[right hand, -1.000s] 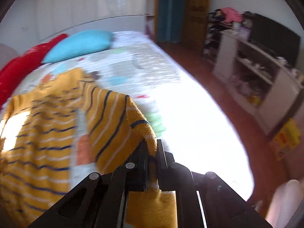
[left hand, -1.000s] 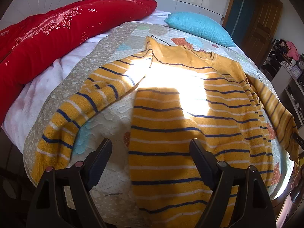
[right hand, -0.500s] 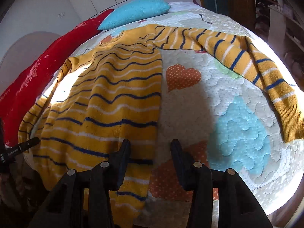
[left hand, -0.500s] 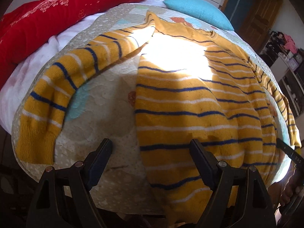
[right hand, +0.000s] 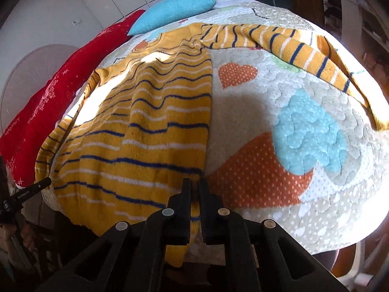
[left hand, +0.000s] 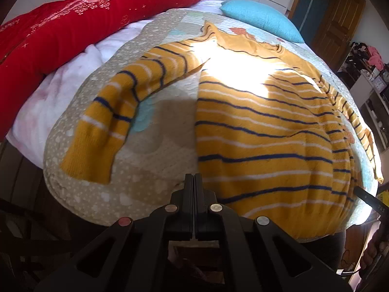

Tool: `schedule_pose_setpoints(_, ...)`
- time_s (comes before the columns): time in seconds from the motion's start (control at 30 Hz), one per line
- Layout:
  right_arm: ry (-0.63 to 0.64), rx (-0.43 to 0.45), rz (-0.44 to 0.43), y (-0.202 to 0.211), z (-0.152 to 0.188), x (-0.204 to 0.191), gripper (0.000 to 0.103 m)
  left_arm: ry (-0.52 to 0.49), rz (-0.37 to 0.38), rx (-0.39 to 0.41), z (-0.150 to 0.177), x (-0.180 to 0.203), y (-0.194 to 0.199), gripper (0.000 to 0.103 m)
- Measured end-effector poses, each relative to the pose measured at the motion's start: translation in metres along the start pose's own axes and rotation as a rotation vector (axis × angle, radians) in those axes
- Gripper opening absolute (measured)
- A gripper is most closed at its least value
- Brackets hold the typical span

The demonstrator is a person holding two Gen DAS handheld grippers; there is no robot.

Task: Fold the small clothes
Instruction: 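Lift the held sleeve and lay it across the sweater body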

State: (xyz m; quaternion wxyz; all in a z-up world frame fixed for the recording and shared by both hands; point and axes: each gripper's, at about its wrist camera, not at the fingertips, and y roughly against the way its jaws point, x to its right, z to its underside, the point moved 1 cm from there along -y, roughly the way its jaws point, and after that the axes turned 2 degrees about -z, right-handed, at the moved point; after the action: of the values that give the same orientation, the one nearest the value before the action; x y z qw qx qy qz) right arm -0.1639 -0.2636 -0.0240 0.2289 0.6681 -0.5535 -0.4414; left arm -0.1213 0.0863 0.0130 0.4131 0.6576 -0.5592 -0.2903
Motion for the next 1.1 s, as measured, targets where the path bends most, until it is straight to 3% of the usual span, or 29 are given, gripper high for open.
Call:
schedule_pose_setpoints(0.1,0.034,-0.037,0.027,-0.003,0.016,0.0,0.008,0.029,0.018,-0.027,0.009,-0.014,-0.001,0.0)
schedule_pose_setpoints(0.17,0.035,-0.032,0.032,-0.002,0.021,0.001,0.008,0.034,0.002,-0.024,0.013,-0.017,0.0,0.009)
schedule_pose_setpoints(0.23,0.02,-0.017,0.029,0.0,0.02,0.004,0.012,0.033,-0.031,-0.003,0.012,-0.015,0.004,0.043)
schedule_pose_setpoints(0.27,0.012,-0.005,0.034,0.0,0.019,0.005,0.014,0.033,-0.044,0.017,0.011,-0.013,0.007,0.051)
schedule_pose_setpoints(0.33,0.002,0.015,0.045,0.003,0.015,0.008,0.026,0.024,-0.054,0.057,0.007,-0.007,0.014,0.058)
schedule_pose_setpoints(0.47,0.002,0.053,0.083,0.009,0.007,0.007,0.04,-0.011,-0.07,0.112,0.0,0.008,0.026,0.074)
schedule_pose_setpoints(0.7,-0.046,0.127,0.111,0.019,-0.007,0.012,0.054,-0.096,-0.083,0.149,-0.005,0.032,0.031,0.076)
schedule_pose_setpoints(0.83,-0.11,0.247,0.167,0.025,-0.015,0.022,0.07,-0.115,-0.054,0.149,-0.013,0.048,0.031,0.076)
schedule_pose_setpoints(1.1,-0.238,0.232,0.083,0.011,-0.029,0.047,0.07,-0.192,-0.013,0.159,-0.024,0.078,0.027,0.076)
